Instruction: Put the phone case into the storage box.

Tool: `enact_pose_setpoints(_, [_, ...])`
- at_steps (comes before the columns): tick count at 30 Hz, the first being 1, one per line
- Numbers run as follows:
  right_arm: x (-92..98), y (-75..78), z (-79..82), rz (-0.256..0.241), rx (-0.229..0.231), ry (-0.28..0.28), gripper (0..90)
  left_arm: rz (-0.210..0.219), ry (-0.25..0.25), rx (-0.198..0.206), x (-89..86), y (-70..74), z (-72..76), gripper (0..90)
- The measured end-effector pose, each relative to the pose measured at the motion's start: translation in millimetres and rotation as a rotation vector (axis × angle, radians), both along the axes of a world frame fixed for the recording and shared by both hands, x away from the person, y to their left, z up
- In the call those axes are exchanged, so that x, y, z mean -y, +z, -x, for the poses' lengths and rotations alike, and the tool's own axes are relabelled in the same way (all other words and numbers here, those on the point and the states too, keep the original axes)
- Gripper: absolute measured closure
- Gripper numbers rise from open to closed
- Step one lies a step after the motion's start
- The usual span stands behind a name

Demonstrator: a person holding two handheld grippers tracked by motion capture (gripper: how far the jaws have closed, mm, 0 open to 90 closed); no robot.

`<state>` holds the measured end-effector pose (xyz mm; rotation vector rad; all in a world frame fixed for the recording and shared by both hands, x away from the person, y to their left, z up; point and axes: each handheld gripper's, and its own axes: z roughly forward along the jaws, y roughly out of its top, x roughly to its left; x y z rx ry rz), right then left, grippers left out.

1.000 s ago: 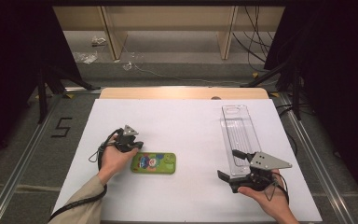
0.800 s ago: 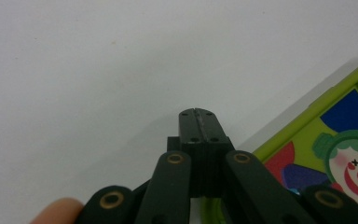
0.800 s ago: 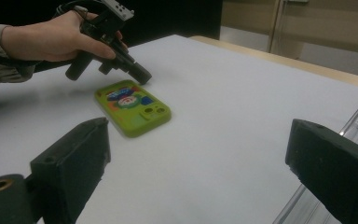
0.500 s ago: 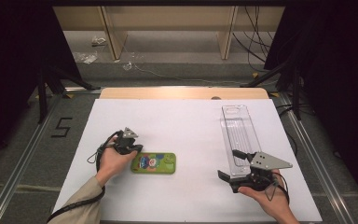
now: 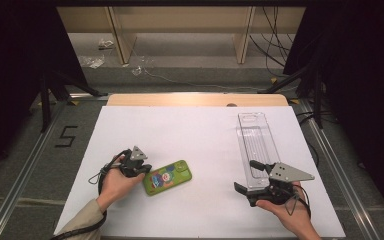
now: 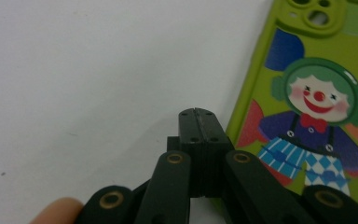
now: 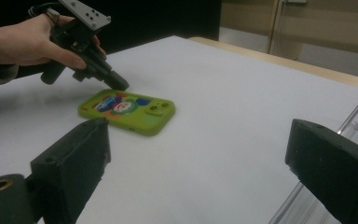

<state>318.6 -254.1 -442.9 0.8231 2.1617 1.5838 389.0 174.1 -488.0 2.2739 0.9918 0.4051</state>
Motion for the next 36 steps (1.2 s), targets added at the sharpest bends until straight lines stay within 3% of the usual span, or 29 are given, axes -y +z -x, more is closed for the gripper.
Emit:
enact_pose_setpoints(9, [-0.5, 0.0, 0.2, 0.003, 0.002, 0.003, 7.8, -0.012, -0.009, -0.003, 2.1, 0.6, 15.1, 89.7])
enact_pose_setpoints(36, [-0.7, -0.1, 0.5, 0.005, 0.001, 0.003, 8.0, -0.032, -0.002, -0.009, 6.4, 2.0, 23.4, 88.7])
